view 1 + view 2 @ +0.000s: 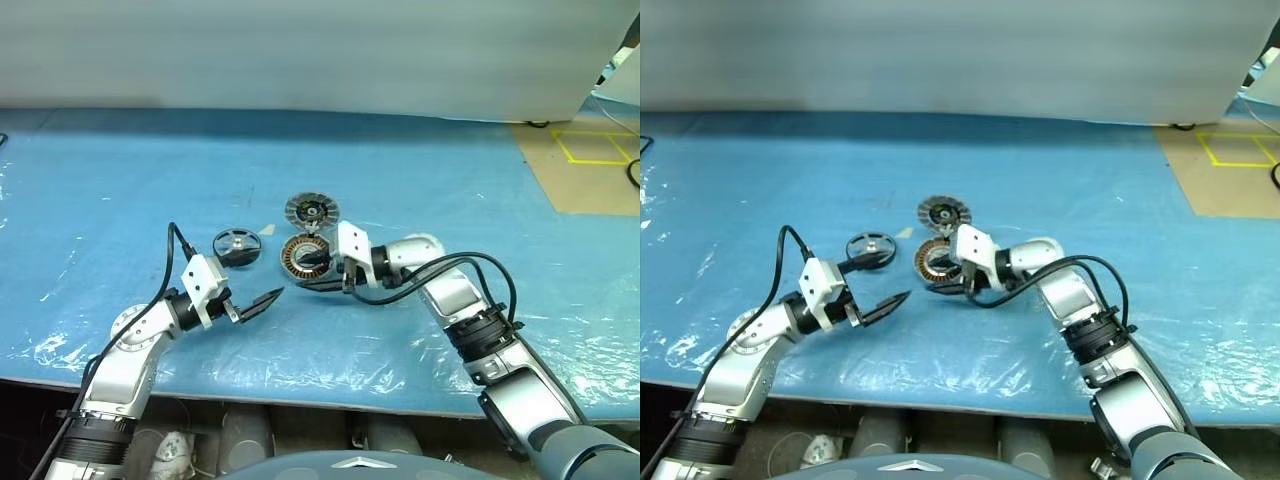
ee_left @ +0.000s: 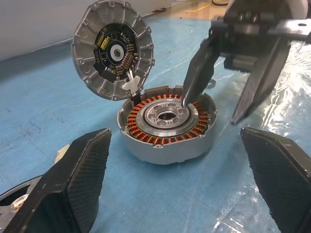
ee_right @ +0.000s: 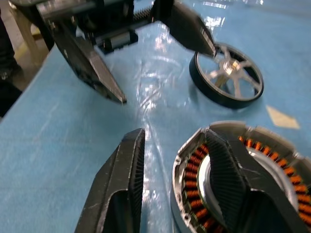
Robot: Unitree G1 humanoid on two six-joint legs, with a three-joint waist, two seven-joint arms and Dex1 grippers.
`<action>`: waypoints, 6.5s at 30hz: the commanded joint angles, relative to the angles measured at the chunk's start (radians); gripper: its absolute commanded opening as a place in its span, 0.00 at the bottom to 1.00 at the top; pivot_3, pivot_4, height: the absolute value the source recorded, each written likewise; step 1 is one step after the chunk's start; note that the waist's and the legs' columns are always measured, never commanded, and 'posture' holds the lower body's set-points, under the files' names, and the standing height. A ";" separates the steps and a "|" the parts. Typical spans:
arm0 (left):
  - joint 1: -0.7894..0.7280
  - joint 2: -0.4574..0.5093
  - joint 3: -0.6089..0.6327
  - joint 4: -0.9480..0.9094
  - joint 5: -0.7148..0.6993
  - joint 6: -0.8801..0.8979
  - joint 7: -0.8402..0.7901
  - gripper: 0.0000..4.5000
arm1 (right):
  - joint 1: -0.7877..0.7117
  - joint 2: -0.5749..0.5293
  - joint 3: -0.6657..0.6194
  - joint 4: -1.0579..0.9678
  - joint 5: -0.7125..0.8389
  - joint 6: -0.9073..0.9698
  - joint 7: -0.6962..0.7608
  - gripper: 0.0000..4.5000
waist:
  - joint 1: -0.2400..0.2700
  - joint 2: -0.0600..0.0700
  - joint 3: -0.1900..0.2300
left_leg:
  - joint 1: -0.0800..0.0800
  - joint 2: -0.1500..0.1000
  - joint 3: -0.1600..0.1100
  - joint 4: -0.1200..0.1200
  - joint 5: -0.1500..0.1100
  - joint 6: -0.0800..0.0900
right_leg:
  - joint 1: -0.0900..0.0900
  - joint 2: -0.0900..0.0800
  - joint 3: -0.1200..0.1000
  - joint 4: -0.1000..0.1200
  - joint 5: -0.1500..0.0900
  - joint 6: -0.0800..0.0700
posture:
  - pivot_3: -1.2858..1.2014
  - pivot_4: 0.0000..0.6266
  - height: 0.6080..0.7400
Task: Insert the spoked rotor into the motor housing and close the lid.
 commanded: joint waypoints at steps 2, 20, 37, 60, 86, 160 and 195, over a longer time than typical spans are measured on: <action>-0.010 0.005 0.005 -0.040 -0.016 -0.001 -0.003 1.00 | 0.030 -0.030 -0.085 -0.081 0.074 0.017 -0.022 0.44 | 0.003 0.000 0.000 | 0.000 0.000 0.000 0.000 0.000 0.000 | 0.000 0.000 0.000 0.000 0.000 0.000 | 0.52 0.24 1.00; -0.064 -0.066 -0.087 0.011 -0.012 -0.006 -0.033 1.00 | 0.257 -0.159 -0.260 -0.161 0.089 0.079 -0.237 0.44 | 0.001 0.000 0.000 | 0.001 -0.001 0.000 0.000 0.002 -0.003 | 0.000 0.000 0.002 0.000 0.000 0.000 | 0.52 0.24 1.00; -0.051 -0.043 -0.062 -0.001 -0.018 0.000 -0.037 1.00 | 0.226 -0.132 -0.195 0.098 -0.073 -0.090 -0.365 0.44 | 0.001 0.000 0.000 | 0.001 -0.002 0.000 0.000 0.002 -0.004 | 0.000 0.000 0.002 -0.001 0.000 0.000 | 0.52 0.24 1.00; -0.065 -0.040 -0.064 0.012 -0.017 -0.001 -0.036 1.00 | 0.258 -0.161 -0.215 0.075 -0.019 0.019 -0.320 0.44 | 0.003 0.000 0.000 | 0.002 -0.002 0.000 0.000 0.002 -0.003 | 0.002 -0.001 0.002 -0.001 0.000 0.000 | 0.52 0.24 1.00; -0.082 -0.014 -0.040 0.031 -0.026 -0.003 -0.049 1.00 | 0.172 -0.192 -0.241 -0.157 0.215 0.198 -0.138 0.14 | 0.002 0.001 0.000 | 0.002 -0.002 0.001 -0.001 0.000 0.000 | 0.001 0.000 0.002 -0.001 0.000 0.000 | 0.52 0.24 1.00; -0.064 -0.039 -0.063 0.008 -0.002 -0.006 0.000 1.00 | -0.020 0.038 0.002 0.123 -0.090 0.025 -0.221 0.30 | 0.001 0.001 0.000 | 0.001 -0.002 0.000 -0.002 0.002 -0.004 | 0.000 0.000 0.002 -0.001 0.000 0.000 | 0.52 0.24 1.00; -0.067 -0.038 -0.062 0.013 0.006 -0.004 0.004 1.00 | 0.035 0.109 0.002 0.170 -0.082 0.009 -0.294 0.01 | 0.001 0.001 0.000 | 0.002 -0.002 0.000 -0.002 0.002 -0.004 | 0.001 0.000 0.002 -0.001 0.000 0.000 | 0.52 0.24 1.00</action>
